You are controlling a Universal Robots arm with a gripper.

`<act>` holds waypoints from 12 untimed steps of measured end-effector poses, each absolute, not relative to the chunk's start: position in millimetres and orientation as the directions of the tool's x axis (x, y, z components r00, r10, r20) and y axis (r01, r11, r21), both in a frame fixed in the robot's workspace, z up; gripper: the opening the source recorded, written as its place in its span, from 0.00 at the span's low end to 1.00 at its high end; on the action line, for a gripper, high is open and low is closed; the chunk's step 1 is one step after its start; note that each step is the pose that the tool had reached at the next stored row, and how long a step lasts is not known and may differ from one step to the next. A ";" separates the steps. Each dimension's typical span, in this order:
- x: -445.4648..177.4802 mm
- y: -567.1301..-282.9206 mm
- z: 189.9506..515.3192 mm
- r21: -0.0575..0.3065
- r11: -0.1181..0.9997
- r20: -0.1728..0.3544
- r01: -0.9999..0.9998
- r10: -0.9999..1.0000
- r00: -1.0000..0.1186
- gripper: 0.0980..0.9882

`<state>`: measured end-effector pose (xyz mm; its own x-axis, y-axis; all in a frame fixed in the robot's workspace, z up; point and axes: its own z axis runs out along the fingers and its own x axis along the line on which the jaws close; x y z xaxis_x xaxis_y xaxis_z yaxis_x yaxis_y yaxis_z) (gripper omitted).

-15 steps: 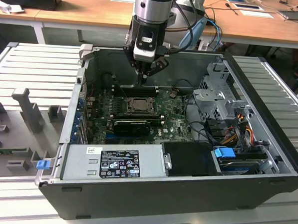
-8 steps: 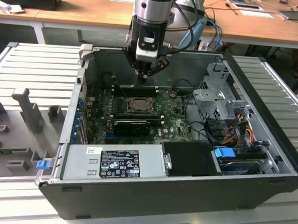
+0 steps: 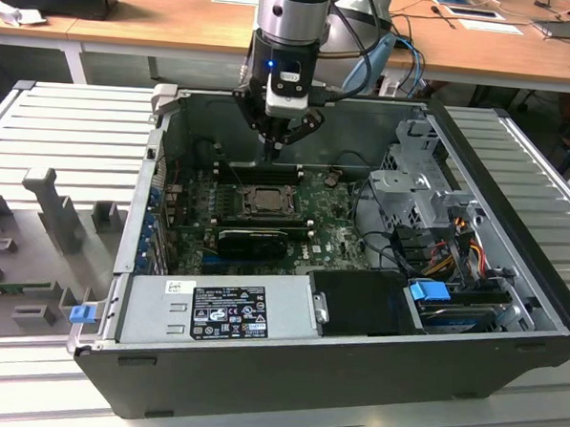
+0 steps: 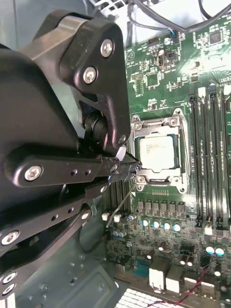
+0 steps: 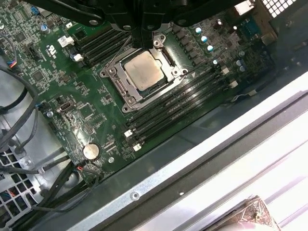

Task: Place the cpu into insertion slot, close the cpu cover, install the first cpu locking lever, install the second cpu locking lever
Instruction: 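Install the first cpu locking lever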

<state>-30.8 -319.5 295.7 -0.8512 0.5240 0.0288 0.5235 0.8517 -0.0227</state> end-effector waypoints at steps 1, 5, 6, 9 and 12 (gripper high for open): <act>-30.8 -319.5 295.7 -0.022 0.867 0.028 0.499 0.499 -0.866 0.01; -30.8 -319.5 295.2 -0.020 0.907 0.024 0.421 0.421 -0.907 0.01; -30.8 -319.5 295.1 -0.019 0.914 0.023 0.406 0.406 -0.914 0.01; -30.8 -319.5 294.5 -0.016 0.945 0.013 0.328 0.328 -0.945 0.01; -30.8 -319.5 293.9 -0.013 0.963 0.003 0.271 0.271 -0.963 0.01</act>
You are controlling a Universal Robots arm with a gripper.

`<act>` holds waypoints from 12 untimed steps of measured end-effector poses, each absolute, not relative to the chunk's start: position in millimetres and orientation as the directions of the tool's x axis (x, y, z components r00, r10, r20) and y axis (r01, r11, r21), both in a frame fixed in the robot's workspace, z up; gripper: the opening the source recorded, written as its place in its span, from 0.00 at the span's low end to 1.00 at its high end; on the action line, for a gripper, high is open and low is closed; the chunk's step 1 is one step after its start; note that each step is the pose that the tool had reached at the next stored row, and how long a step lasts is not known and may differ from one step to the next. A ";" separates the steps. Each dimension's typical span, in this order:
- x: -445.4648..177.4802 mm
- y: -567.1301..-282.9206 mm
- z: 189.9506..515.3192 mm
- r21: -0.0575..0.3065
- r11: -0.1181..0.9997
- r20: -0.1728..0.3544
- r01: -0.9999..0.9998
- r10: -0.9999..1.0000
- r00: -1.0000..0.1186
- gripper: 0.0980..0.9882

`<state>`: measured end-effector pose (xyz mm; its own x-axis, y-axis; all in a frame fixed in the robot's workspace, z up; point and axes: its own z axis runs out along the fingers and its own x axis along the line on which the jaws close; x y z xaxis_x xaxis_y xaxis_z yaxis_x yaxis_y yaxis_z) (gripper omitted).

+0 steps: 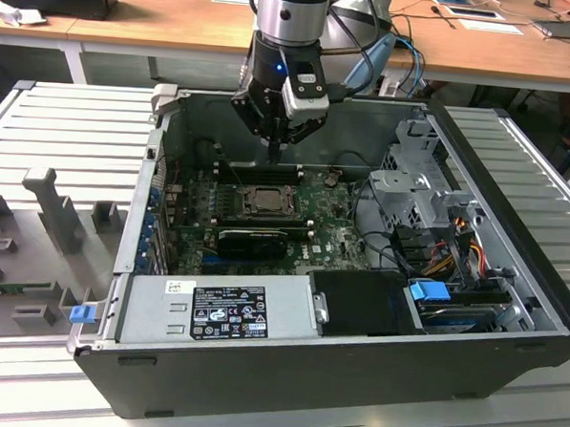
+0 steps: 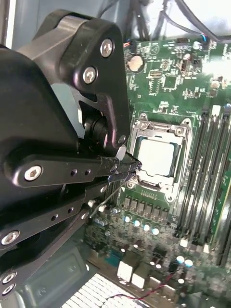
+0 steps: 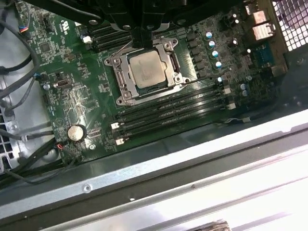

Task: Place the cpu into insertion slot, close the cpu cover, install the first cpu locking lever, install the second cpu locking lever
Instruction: 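Install the first cpu locking lever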

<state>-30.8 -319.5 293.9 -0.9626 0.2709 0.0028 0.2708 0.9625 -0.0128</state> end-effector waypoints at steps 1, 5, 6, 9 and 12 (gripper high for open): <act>-30.8 -319.4 293.4 -0.012 0.967 0.000 0.254 0.254 -0.967 0.01; -30.8 -319.5 292.2 -0.011 0.984 -0.002 0.178 0.178 -0.984 0.01; -30.8 -319.5 291.7 -0.011 0.987 -0.002 0.159 0.159 -0.987 0.01; -30.8 -319.5 289.6 -0.011 0.995 -0.002 0.094 0.094 -0.996 0.01; -30.8 -319.5 287.7 -0.011 0.999 -0.002 0.041 0.041 -0.999 0.01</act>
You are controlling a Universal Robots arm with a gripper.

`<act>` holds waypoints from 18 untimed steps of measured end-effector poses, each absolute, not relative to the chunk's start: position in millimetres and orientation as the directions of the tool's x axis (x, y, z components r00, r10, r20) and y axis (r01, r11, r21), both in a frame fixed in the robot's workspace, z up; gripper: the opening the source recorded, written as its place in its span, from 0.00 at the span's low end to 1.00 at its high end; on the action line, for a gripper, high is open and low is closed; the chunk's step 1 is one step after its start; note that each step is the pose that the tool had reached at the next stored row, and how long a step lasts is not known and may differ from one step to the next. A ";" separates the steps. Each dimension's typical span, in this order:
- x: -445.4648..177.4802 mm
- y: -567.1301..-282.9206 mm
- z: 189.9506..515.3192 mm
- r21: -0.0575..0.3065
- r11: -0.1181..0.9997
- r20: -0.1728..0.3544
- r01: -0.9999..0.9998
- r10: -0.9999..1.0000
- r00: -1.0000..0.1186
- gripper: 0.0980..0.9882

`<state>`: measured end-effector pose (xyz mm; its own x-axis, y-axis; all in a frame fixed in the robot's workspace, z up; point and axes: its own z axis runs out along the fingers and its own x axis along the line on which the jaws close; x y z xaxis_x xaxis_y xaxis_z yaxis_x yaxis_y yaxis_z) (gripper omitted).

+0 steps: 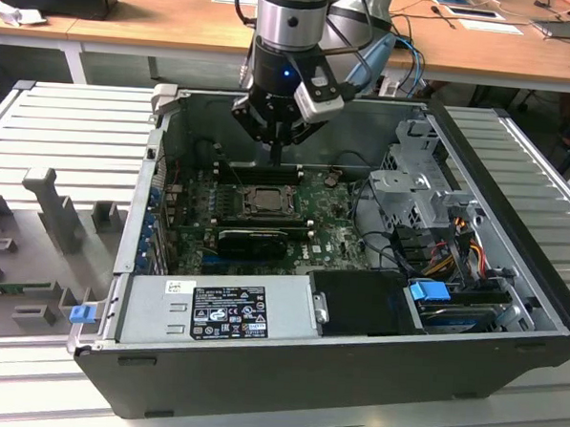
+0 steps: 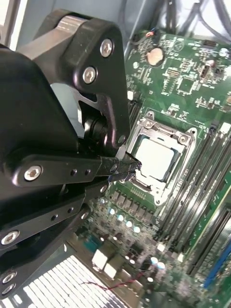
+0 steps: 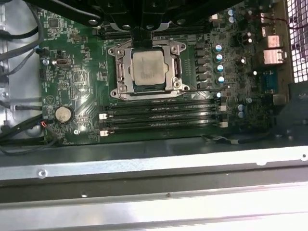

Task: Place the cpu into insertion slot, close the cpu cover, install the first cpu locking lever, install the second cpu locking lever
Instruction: 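Install the first cpu locking lever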

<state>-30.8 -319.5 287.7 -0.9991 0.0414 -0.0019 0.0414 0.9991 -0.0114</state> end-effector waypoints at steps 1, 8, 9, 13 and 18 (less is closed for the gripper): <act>-30.8 -319.5 287.0 -0.011 1.000 -0.002 0.024 0.024 -1.000 0.01; -53.7 -319.5 284.4 -0.010 1.000 -0.002 0.007 0.007 -1.000 0.01; -57.2 -319.5 284.1 -0.010 1.000 -0.002 0.007 0.007 -1.000 0.01; -69.7 -319.5 281.3 -0.010 1.000 -0.002 0.007 0.007 -1.000 0.01; -85.9 -319.4 275.3 -0.010 1.000 -0.002 -0.001 -0.001 -1.000 0.01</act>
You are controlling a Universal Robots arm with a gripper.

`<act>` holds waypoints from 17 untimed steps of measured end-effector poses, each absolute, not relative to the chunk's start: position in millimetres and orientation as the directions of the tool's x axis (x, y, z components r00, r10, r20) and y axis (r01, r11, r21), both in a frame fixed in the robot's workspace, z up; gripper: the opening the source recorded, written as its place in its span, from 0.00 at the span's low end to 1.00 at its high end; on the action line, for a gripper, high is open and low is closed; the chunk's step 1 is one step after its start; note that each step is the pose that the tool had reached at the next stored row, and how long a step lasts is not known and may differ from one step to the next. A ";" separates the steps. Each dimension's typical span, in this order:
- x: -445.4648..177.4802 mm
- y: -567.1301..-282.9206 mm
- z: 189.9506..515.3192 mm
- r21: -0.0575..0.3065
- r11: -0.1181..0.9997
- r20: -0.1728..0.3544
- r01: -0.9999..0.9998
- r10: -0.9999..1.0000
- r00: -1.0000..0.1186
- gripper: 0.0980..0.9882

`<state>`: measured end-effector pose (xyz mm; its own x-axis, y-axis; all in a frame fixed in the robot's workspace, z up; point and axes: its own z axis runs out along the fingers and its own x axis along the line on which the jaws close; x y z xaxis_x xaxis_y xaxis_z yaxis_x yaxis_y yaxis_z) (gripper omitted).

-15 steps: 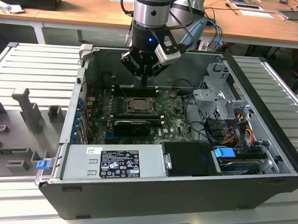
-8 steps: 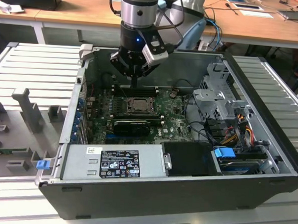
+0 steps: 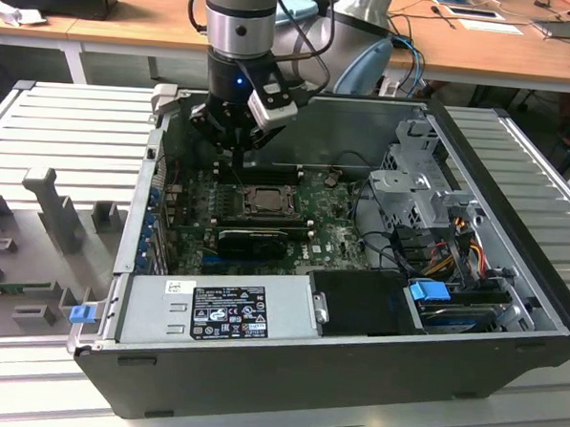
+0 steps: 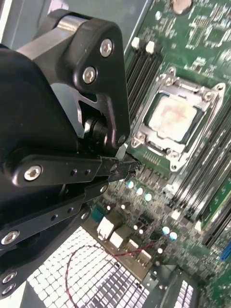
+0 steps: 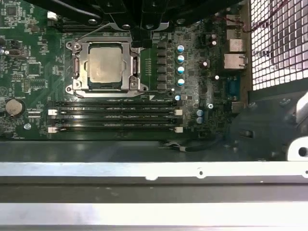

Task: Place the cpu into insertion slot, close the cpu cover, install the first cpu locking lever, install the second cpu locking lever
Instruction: 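Install the first cpu locking lever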

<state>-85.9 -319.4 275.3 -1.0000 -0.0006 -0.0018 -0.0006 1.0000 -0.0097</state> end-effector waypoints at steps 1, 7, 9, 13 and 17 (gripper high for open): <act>-86.6 -319.4 274.4 -0.010 1.000 -0.002 -0.007 -0.007 -1.000 0.01; -102.4 -318.7 270.1 -0.008 1.000 -0.002 -0.023 -0.023 -1.000 0.01; -106.8 -317.2 269.7 -0.007 1.000 -0.002 -0.023 -0.023 -1.000 0.01; -114.8 -312.0 267.9 -0.007 1.000 -0.002 -0.023 -0.023 -1.000 0.01; -117.7 -300.6 259.3 -0.006 1.000 -0.002 -0.023 -0.023 -1.000 0.01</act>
